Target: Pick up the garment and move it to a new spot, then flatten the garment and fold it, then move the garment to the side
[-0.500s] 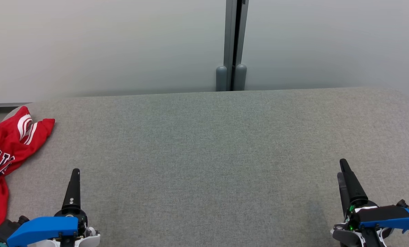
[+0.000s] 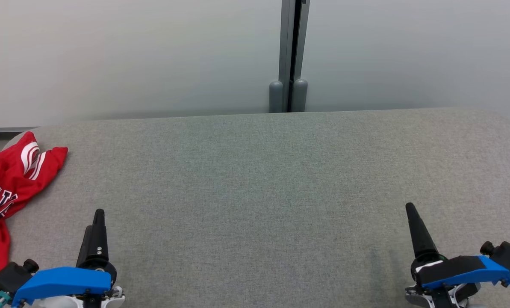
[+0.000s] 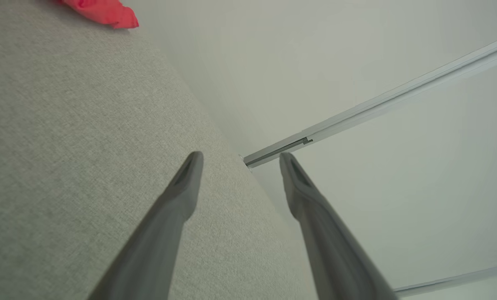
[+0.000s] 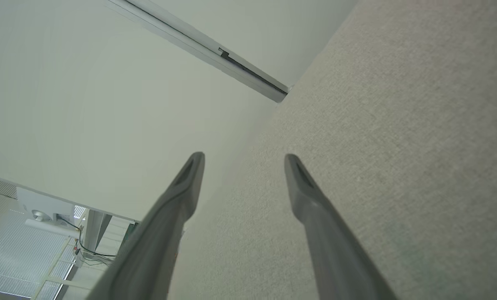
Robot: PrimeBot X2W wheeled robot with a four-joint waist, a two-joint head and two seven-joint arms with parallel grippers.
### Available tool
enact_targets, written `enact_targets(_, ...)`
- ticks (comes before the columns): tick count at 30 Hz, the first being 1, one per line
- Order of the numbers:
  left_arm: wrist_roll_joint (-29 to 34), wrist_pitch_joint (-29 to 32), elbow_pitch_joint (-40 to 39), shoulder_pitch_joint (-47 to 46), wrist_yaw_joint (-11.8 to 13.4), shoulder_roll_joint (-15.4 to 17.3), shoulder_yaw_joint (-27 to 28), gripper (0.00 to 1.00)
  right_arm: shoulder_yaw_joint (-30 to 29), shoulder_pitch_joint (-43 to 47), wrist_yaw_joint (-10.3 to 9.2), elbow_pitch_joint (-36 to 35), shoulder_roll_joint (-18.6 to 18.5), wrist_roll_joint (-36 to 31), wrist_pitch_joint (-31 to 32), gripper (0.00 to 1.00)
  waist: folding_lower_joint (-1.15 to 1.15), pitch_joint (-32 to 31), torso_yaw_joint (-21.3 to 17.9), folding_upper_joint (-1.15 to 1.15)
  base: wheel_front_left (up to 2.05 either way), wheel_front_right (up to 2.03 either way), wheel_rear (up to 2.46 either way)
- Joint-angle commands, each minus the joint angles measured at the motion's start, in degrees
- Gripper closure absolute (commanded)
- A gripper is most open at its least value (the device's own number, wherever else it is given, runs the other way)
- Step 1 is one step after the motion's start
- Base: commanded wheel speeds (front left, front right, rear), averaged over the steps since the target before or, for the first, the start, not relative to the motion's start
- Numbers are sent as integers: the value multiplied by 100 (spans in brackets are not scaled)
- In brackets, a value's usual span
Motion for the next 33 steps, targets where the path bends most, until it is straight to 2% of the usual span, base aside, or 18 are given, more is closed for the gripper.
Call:
enact_targets(1, 187, -54, -51, -154, 1, 87, -41, 0, 37, -145, 11, -26, -41, -274, -54, 0, 0, 1, -1, 0, 0, 0, 0)
enact_targets(13, 1164, -293, 76, -159, 1, 297, -254, 0, 102, -241, 13, 174, -51, -1749, -296, 0, 0, 15, -18, 0, 0, 0, 0)
enact_targets(33, 2900, -638, 264, -185, 2, 474, -427, 0, 208, -222, 15, -139, -65, -3196, -641, 0, 0, 5, -62, 0, 0, 0, 0)
